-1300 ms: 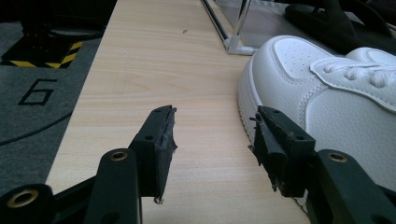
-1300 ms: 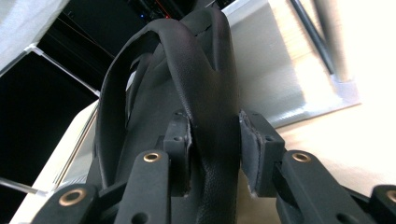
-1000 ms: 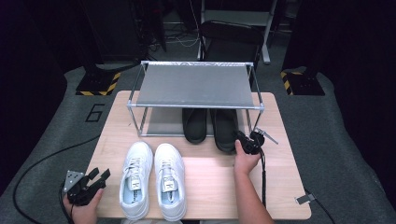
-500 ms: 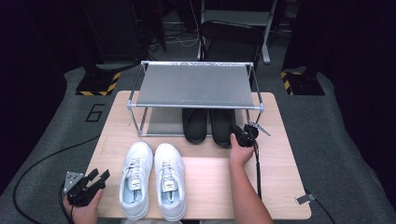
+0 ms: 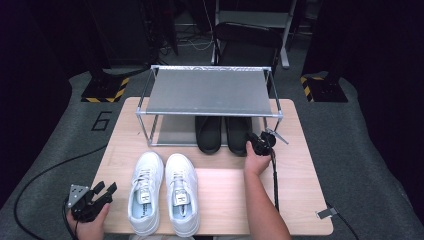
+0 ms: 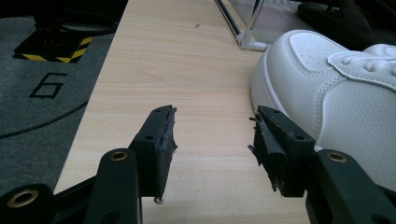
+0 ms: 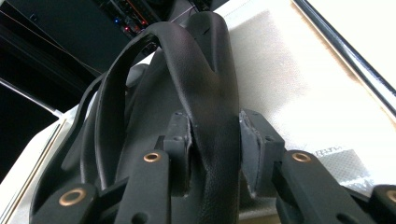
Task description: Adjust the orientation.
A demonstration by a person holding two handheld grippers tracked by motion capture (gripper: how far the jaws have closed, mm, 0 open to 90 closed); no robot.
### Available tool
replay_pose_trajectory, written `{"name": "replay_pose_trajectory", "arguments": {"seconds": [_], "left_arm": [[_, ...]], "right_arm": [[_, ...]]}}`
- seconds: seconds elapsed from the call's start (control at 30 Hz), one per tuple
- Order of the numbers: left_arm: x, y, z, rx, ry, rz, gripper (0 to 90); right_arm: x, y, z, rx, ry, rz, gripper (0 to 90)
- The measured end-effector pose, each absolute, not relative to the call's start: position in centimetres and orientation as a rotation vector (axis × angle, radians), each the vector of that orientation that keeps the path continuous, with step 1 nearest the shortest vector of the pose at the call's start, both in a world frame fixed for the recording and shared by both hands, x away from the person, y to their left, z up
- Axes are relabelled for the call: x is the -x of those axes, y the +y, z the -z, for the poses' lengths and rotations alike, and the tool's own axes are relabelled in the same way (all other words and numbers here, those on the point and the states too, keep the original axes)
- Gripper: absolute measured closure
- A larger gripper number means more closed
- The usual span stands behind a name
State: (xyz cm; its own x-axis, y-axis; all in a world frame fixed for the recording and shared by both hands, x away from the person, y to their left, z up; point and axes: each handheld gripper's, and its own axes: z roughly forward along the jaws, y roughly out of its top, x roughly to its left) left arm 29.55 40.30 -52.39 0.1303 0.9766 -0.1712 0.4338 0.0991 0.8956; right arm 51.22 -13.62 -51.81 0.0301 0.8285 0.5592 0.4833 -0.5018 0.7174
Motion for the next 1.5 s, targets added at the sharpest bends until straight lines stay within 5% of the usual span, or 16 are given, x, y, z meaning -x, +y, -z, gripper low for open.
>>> {"name": "replay_pose_trajectory", "arguments": {"seconds": [0.43,0.77,1.5], "left_arm": [[-29.7,40.1,52.5,-1.476,1.443,-0.752,47.4],[-29.7,40.1,52.5,-1.474,1.446,-0.746,47.3],[-29.9,39.8,52.3,-1.511,1.447,-0.716,48.4]], "right_arm": [[-51.5,-13.7,52.4,-2.03,1.324,-1.478,64.6],[-51.0,-14.0,52.2,-1.978,1.302,-1.498,55.9],[-43.8,-14.0,49.9,-1.796,1.568,-1.533,52.3]]}}
